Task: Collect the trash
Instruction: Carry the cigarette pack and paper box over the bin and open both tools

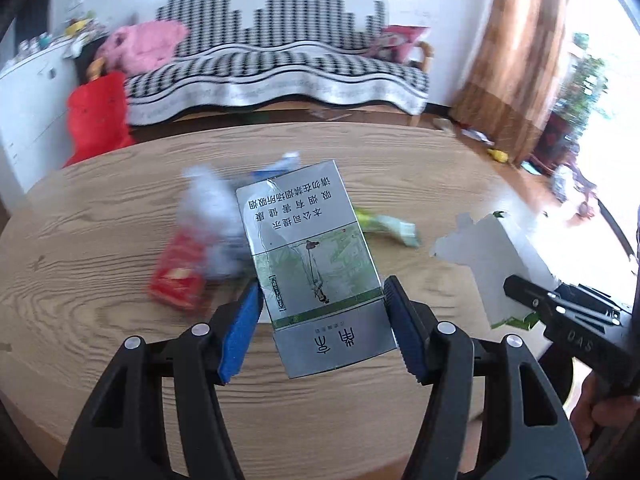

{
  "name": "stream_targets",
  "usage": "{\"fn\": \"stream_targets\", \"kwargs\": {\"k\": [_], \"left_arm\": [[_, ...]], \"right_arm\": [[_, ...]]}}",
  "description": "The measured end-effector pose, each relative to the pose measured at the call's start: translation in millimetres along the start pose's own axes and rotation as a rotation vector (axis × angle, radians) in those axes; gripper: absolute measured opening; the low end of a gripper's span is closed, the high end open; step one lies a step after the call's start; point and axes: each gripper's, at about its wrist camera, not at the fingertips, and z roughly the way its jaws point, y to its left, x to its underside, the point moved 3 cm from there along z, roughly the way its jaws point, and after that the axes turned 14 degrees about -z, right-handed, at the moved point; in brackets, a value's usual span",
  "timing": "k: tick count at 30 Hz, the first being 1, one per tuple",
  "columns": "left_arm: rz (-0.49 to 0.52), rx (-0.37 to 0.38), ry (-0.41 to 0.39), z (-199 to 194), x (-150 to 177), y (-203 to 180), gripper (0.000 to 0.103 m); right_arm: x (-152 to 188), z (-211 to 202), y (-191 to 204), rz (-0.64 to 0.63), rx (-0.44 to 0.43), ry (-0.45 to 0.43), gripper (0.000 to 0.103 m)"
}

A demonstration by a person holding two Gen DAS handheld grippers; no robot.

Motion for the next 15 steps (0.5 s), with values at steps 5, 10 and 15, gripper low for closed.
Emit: {"fn": "stream_targets", "kwargs": {"k": [5, 10, 15], "left_arm": [[0.095, 0.108, 0.015, 2, 31, -79, 0.061], [0.203, 0.234, 0.041, 4, 77, -160, 0.061], [0.326, 0.343, 0.103, 9, 134, -232, 0.061]], "right_arm": [[49, -42, -71, 0.08, 0.104, -0.001, 0.031], [112, -75, -148, 0.197, 0.204, 0.03, 0.031], [179, -99, -216, 0.303, 0.295, 0.085, 0.031]]}}
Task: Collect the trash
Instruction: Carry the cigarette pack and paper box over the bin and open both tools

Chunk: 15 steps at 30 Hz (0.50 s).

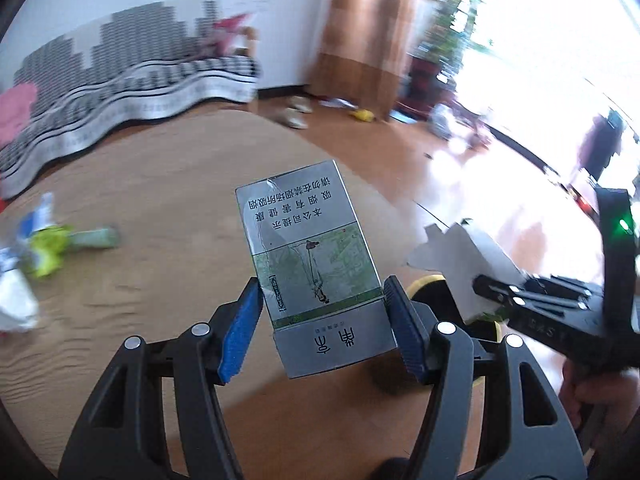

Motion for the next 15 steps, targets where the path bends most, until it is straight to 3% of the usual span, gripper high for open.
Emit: {"fn": "stream_targets", "kwargs": {"k": [9, 15], "left_arm": [[0.145, 0.134, 0.106, 46, 50, -83, 0.061], [0.164, 0.152, 0.138, 63, 61, -99, 0.061]], "right_arm": [[83, 44, -99, 0.155, 0.059, 0.177, 0.031], [109, 74, -115, 0.202, 0.04, 0.279, 0.031]]}}
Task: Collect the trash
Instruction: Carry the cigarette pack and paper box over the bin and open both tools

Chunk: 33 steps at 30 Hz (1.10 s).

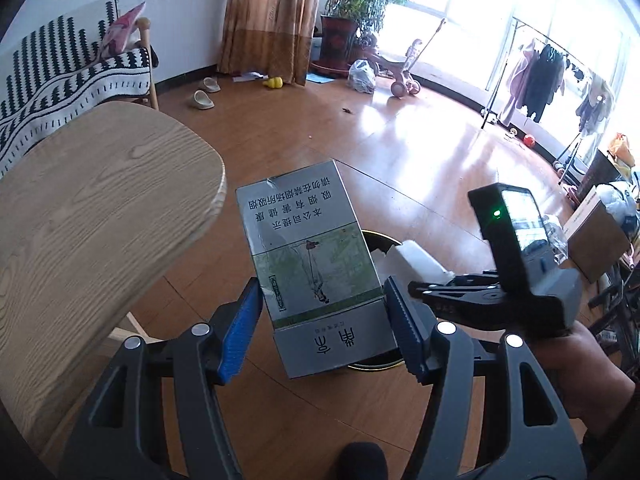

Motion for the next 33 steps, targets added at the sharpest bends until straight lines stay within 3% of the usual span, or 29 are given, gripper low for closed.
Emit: {"fn": "stream_targets", "kwargs": {"k": [9, 13, 21, 27, 33], "left_arm": [[-0.026, 0.007, 0.02, 10, -1, -1, 0.061], [-0.026, 0.01, 0.029, 14, 1, -4, 0.061], [-0.03, 0.053, 0.09, 35, 2, -9, 0.061], [-0.014, 0.096, 0.178, 79, 10, -19, 0.061], [-0.003, 0.107, 0.251, 111, 20, -27, 0.062]], "right_arm": [[-4, 13, 7, 0.017, -0.014, 0.027, 0.034], [-10, 11, 8, 0.036, -0.019, 0.022, 0.065], [-12, -10, -15, 0.118, 0.018, -0.01, 0.068], [-13, -42, -47, 0.231, 0.045, -0.084, 0.072], [-13, -59, -54, 0.236, 0.08, -0.122, 0.073]]}}
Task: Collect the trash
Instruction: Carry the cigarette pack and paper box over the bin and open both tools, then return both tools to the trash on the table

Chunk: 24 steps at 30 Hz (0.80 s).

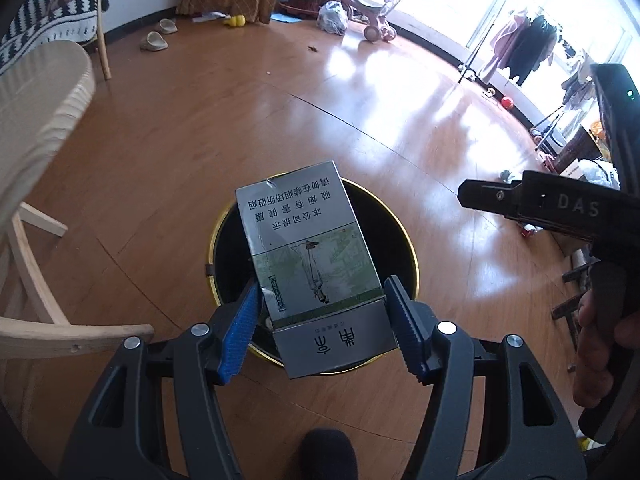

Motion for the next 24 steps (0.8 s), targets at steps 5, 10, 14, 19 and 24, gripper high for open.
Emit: {"fn": "stream_targets", "kwargs": {"k": [5, 10, 14, 19, 24], "left_arm": [[0.026, -0.008, -0.026, -2, -1, -7, 0.084], [0.024, -0.011, -0.054, -20, -4, -1, 0.084], [-0.013, -0.026, -0.102, -53, -8, 13, 0.087], [-0.056, -0.085, -0.222, -126, -12, 52, 0.091], [-0.137, -0.17, -0.344, -203, -12, 116, 0.092]], "right_arm": [[-4, -6, -3, 0.011, -0.002, -0.016, 0.074], [-12, -15, 19, -0.013, -0.02, -0.035, 0.075], [-22, -26, 52, -0.062, -0.048, -0.058, 0.082], [-34, -46, 124, -0.157, -0.121, -0.108, 0.085], [-39, -59, 226, -0.294, -0.21, -0.138, 0.088]]}}
